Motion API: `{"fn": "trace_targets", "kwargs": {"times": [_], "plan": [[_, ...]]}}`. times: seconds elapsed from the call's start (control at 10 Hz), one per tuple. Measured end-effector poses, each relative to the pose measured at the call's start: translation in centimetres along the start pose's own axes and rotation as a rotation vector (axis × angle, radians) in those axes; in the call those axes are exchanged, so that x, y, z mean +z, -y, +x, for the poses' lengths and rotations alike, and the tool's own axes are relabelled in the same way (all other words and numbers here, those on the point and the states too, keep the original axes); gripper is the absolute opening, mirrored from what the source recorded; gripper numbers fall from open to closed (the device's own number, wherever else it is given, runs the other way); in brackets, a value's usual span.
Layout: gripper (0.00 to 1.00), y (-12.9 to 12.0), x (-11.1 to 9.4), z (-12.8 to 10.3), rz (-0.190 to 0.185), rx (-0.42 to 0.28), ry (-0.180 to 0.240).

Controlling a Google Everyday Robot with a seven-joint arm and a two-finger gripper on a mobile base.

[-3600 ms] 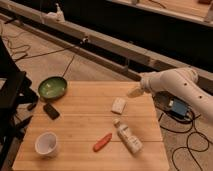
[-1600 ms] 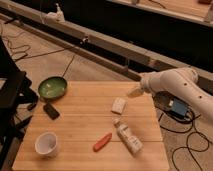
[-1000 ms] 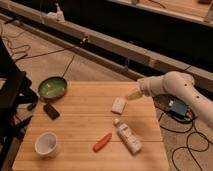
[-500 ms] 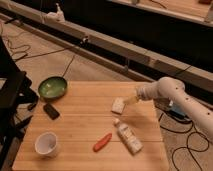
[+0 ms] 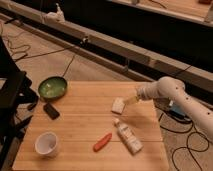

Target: Place the white sponge in the ceramic cup

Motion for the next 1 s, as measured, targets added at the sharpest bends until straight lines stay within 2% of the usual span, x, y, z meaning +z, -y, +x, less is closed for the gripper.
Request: {"fn": "trace_targets", "kwargs": {"times": [0.4,0.6,1.0], "plan": [[0.8,0.5,2.1,0.5,-0.016,0.005,0.015],[0.8,-0.3,3.4,0.8,-0.031,-0.023,0.022],[0.8,-2.8,7.0,2.3,-0.106,-0.093,-0.002]]}}
